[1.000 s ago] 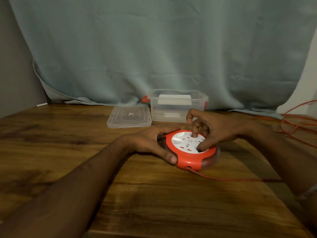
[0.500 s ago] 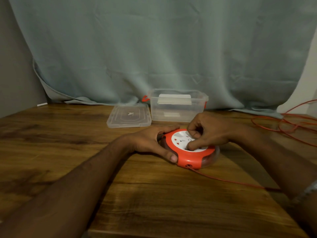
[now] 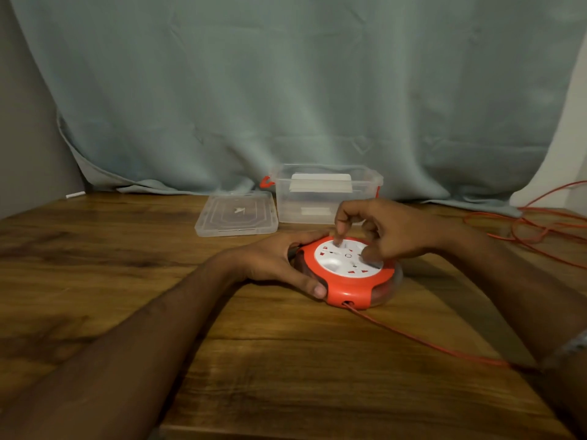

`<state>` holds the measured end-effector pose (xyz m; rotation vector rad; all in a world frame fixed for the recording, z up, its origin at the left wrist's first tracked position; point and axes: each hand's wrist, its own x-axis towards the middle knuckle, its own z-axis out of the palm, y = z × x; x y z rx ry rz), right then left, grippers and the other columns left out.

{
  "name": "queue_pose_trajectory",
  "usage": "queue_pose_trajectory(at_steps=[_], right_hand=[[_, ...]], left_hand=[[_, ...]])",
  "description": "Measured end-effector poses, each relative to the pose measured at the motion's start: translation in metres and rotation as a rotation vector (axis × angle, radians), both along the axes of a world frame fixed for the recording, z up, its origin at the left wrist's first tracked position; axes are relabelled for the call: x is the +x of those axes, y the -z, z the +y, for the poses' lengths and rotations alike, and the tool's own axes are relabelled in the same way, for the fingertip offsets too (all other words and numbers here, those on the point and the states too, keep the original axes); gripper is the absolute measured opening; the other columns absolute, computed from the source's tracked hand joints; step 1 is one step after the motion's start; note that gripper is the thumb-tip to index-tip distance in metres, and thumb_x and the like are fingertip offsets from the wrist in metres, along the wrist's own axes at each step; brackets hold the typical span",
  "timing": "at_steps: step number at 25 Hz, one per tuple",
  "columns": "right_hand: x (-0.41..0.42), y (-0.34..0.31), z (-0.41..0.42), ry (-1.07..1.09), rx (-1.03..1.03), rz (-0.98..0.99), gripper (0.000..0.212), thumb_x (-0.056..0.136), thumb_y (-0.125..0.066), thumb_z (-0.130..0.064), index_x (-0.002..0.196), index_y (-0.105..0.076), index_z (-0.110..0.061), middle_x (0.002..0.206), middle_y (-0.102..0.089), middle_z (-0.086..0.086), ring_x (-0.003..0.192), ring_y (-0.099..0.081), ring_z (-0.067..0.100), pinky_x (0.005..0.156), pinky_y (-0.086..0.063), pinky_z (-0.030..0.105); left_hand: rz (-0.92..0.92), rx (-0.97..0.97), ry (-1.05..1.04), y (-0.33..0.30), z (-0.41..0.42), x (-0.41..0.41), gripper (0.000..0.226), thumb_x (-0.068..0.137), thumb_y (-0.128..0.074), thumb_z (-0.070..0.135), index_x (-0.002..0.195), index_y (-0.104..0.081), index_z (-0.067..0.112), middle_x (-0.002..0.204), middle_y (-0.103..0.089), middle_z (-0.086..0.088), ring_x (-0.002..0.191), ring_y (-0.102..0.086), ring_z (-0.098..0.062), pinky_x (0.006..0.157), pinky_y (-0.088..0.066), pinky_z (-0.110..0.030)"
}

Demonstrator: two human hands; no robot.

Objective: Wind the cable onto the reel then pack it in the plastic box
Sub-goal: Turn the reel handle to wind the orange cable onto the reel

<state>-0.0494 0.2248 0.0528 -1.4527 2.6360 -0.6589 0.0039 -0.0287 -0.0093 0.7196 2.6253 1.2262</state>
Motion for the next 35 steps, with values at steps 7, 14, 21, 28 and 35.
queue_pose_trajectory(at_steps=[7, 14, 21, 28, 35], right_hand=[[-0.013, -0.003, 0.014, -0.033, 0.071, -0.202, 0.060, 0.078, -0.082, 0.006, 0.123, -0.059, -0.025, 0.124, -0.077, -0.010, 0.060, -0.050, 0.015, 0.059, -0.045, 0.035], [-0.003, -0.001, 0.010, 0.023, 0.060, -0.113, 0.062, 0.062, -0.091, -0.042, 0.111, -0.053, -0.042, 0.102, -0.076, -0.003, 0.072, -0.065, 0.022, 0.060, -0.051, 0.036], [0.007, 0.006, -0.005, 0.057, 0.076, 0.117, 0.037, 0.071, -0.087, -0.041, 0.079, -0.059, -0.019, 0.064, -0.065, 0.002, 0.056, -0.055, 0.018, 0.056, -0.045, 0.039], [0.013, 0.011, -0.014, 0.047, 0.068, 0.179, 0.047, 0.084, -0.081, -0.037, 0.056, -0.052, -0.014, 0.048, -0.047, -0.007, 0.048, -0.044, 0.008, 0.053, -0.034, 0.027], [0.003, 0.003, -0.004, -0.009, -0.055, -0.002, 0.018, 0.078, -0.080, -0.008, 0.085, -0.069, -0.021, 0.074, -0.068, -0.009, 0.056, -0.051, 0.007, 0.058, -0.045, 0.031]], left_hand=[[-0.009, -0.004, -0.004, -0.002, 0.000, 0.002, 0.115, 0.059, -0.096, 0.046, 0.157, -0.036, 0.046, 0.156, -0.051, 0.022, 0.143, -0.049, -0.002, 0.126, -0.037, -0.036], [-0.030, -0.053, -0.047, 0.003, -0.005, -0.004, 0.139, 0.048, -0.099, 0.065, 0.165, -0.027, 0.040, 0.167, -0.039, 0.015, 0.151, -0.040, -0.011, 0.128, -0.033, -0.044], [0.021, -0.024, -0.035, 0.006, -0.003, -0.006, 0.129, 0.055, -0.100, 0.059, 0.163, -0.034, 0.035, 0.160, -0.050, 0.015, 0.148, -0.048, -0.013, 0.126, -0.036, -0.048], [0.016, 0.021, 0.017, 0.001, -0.001, -0.001, 0.115, 0.065, -0.098, 0.042, 0.162, -0.037, 0.033, 0.156, -0.054, 0.016, 0.144, -0.052, -0.010, 0.125, -0.038, -0.045], [0.016, 0.028, 0.015, -0.002, 0.000, 0.003, 0.096, 0.073, -0.097, 0.023, 0.152, -0.046, 0.043, 0.151, -0.058, 0.020, 0.140, -0.053, 0.000, 0.122, -0.040, -0.030]])
